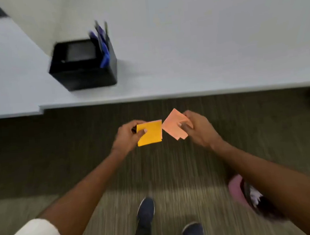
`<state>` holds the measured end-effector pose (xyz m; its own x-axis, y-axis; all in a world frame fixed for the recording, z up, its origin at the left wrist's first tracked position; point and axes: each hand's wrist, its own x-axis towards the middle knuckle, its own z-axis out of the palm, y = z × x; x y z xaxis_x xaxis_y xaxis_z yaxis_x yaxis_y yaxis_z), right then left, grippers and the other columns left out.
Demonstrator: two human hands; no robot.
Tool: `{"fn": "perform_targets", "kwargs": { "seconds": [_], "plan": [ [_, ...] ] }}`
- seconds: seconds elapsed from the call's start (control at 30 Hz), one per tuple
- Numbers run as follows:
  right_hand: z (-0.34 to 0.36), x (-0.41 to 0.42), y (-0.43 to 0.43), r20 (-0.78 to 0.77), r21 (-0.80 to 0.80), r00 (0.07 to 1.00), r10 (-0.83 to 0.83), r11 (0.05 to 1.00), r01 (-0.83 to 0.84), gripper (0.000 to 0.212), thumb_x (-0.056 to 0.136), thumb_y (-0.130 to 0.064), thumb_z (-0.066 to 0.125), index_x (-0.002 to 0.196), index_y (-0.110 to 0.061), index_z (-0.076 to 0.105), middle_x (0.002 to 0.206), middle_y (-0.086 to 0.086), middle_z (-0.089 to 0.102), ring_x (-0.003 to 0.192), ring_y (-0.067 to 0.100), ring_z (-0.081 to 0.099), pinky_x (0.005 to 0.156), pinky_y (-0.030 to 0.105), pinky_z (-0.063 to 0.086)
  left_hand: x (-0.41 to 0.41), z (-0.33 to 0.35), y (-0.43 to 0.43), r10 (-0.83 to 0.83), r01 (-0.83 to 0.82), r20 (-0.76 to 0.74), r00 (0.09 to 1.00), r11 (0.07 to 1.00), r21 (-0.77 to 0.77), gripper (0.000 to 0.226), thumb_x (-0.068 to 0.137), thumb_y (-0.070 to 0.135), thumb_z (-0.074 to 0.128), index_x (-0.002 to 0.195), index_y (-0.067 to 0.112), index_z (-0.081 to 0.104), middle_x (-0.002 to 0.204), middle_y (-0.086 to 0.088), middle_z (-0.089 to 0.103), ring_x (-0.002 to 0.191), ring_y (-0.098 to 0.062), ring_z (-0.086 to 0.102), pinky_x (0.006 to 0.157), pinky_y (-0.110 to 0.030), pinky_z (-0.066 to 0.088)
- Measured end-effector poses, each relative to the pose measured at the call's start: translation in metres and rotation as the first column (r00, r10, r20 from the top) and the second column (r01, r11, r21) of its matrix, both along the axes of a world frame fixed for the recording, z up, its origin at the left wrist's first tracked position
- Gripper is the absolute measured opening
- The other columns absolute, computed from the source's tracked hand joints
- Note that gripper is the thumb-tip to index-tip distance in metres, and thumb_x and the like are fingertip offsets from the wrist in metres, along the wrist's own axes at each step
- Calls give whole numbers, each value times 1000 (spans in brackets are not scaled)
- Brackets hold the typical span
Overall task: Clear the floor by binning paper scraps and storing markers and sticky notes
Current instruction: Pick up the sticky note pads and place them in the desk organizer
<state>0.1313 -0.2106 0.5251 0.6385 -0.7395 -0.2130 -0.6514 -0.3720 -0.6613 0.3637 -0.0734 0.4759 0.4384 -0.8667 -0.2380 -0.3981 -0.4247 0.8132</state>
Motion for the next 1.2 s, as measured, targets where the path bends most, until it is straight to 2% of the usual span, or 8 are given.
{"fn": "perform_targets", "kwargs": {
  "seconds": [0.23, 0.37, 0.57, 0.73, 0.87, 1.03, 1.1, 1.2],
  "plan": [
    [127, 49, -10, 30, -141, 991, 128, 982, -122, 24, 99, -35, 57, 118, -21, 63, 108, -1, 65, 92, 15, 61, 77, 31, 49, 31, 128, 26, -38, 40, 112, 993, 999, -21, 30, 90, 41, 68, 119, 37, 64, 103, 19, 67, 96, -1, 64, 81, -22, 52],
    [183, 85, -4, 9, -176, 987, 161, 972, -157, 26, 98, -27, 57, 122, -19, 65, 115, 4, 66, 104, 23, 61, 84, 33, 44, 61, 193, 39, 50, -30, 218, 975, 995, -93, 22, 88, 38, 72, 109, 36, 69, 90, 21, 68, 83, 6, 63, 68, -11, 45],
    [245, 160, 8, 77, -221, 978, 192, 960, -171, 19, 93, -13, 54, 106, -18, 67, 99, 6, 69, 89, 27, 63, 80, 42, 51, 138, 252, 33, 159, -107, 350, 923, 981, -165, 17, 85, 27, 75, 102, 27, 73, 92, 7, 68, 83, -9, 60, 71, -17, 45],
    [272, 226, 0, 87, -285, 968, 237, 936, -204, 20, 95, -12, 52, 107, -17, 67, 90, 4, 70, 74, 24, 63, 62, 31, 46, 213, 257, 17, 234, -178, 316, 919, 964, -197, 13, 88, 23, 74, 100, 24, 70, 98, 7, 67, 88, -12, 60, 66, -15, 44],
    [281, 272, -16, 92, -311, 972, 219, 933, -181, 20, 95, -14, 50, 108, -16, 65, 88, 5, 70, 75, 24, 64, 70, 36, 51, 255, 240, 7, 174, -135, 270, 947, 978, -160, 11, 87, 19, 75, 97, 23, 71, 93, 5, 70, 87, -14, 63, 72, -20, 46],
    [274, 318, -25, 58, -282, 981, 185, 946, -162, 18, 94, -17, 50, 106, -18, 63, 84, 6, 70, 73, 26, 64, 68, 39, 53, 277, 206, 2, 123, -94, 224, 967, 986, -137, 12, 87, 16, 75, 94, 26, 77, 73, 30, 68, 63, 16, 59, 62, 1, 40],
    [264, 333, -24, 48, -264, 980, 193, 949, -174, 18, 95, -17, 50, 106, -17, 64, 86, 7, 70, 75, 27, 65, 69, 40, 54, 285, 190, 0, 102, -78, 208, 973, 989, -122, 16, 87, 17, 74, 89, 33, 74, 75, 34, 67, 64, 15, 59, 62, -2, 42],
    [245, 352, -21, 19, -253, 977, 213, 946, -201, 19, 96, -17, 50, 109, -17, 64, 92, 7, 72, 80, 28, 66, 71, 41, 55, 294, 174, -2, -15, 36, 239, 971, 996, -85, 17, 90, 18, 71, 92, 35, 66, 84, 20, 69, 77, 3, 64, 71, -18, 50]
  ]
}}
